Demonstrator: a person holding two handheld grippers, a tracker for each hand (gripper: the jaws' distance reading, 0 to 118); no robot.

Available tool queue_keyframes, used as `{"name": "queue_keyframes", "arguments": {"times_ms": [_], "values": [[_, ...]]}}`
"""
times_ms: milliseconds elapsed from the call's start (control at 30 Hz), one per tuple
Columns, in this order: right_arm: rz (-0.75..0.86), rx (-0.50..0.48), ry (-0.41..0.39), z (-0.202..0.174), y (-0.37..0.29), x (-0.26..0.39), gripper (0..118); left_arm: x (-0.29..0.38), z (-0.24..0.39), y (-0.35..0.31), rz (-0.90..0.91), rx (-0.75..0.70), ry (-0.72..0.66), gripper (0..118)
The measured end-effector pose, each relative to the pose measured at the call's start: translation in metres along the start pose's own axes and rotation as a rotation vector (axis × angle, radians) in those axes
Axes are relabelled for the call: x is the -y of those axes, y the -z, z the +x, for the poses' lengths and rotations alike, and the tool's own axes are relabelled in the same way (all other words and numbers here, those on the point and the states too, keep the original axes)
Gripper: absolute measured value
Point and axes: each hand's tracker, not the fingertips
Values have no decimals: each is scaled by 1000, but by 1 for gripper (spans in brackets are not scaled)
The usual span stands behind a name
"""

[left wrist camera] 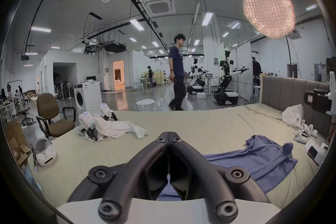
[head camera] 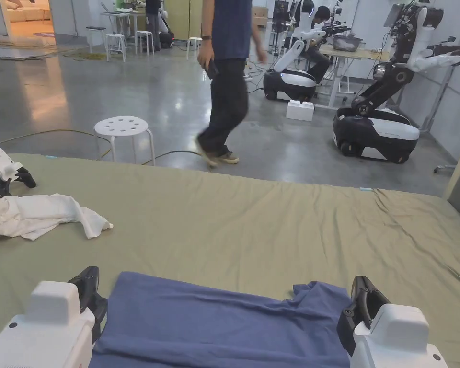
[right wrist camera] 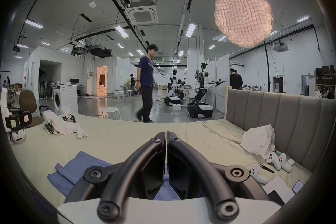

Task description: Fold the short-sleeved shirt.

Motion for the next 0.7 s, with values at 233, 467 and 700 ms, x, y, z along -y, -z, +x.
{"name": "queue_keyframes", "arguments": {"times_ms": [233, 467, 700], "values": [[-69, -22, 5, 5, 1, 14, 0, 52, -61, 49, -428, -12, -90, 0], [-163, -18, 25, 15, 0, 35, 0, 82, -72, 96, -775, 37, -184, 33], [-240, 9, 43, 30, -1, 51, 0, 106, -46, 123, -1040, 10, -115, 68]]}}
